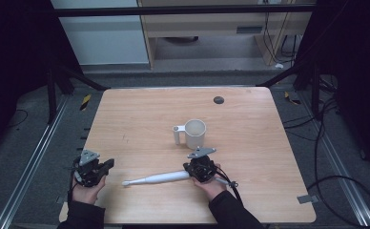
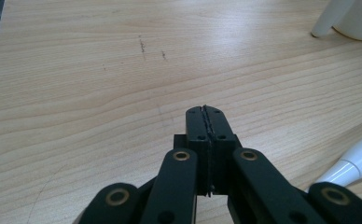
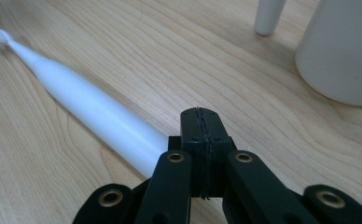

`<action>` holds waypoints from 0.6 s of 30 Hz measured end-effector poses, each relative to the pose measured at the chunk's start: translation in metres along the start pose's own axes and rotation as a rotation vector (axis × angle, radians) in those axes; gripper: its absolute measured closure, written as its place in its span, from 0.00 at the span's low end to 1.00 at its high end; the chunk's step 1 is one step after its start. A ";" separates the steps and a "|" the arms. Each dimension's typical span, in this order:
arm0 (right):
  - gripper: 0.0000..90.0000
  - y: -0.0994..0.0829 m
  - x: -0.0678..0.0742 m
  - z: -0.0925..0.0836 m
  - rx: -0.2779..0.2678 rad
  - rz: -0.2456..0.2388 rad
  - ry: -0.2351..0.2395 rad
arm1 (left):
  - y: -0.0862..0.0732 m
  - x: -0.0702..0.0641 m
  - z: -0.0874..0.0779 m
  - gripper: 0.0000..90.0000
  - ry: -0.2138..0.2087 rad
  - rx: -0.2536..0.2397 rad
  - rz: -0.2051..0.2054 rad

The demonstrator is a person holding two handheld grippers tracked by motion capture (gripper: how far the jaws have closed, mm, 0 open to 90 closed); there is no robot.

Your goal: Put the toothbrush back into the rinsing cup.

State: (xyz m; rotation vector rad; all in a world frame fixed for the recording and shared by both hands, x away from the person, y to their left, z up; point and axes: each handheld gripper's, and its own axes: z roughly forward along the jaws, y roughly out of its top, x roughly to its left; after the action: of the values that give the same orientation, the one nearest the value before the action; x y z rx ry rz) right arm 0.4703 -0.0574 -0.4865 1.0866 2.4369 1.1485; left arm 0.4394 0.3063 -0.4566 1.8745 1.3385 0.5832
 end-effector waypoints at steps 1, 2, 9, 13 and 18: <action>1.00 0.000 0.000 0.000 0.000 -0.002 0.000 | 0.000 0.000 0.000 0.99 0.000 0.000 0.000; 1.00 -0.001 0.000 0.000 0.000 -0.002 0.001 | 0.000 0.000 0.000 0.99 0.001 0.000 0.000; 1.00 -0.003 0.002 -0.003 0.005 -0.009 0.007 | 0.000 0.001 0.000 0.99 0.004 0.000 -0.001; 1.00 -0.005 0.004 -0.004 0.009 -0.013 0.010 | 0.000 0.001 -0.001 0.99 0.007 0.000 -0.002; 1.00 -0.008 0.006 -0.006 0.017 -0.021 0.015 | 0.000 0.001 -0.001 0.99 0.008 -0.001 -0.005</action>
State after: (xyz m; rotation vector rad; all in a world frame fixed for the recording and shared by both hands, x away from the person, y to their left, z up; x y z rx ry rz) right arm 0.4593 -0.0599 -0.4882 1.0591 2.4681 1.1353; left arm 0.4391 0.3079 -0.4561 1.8693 1.3473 0.5894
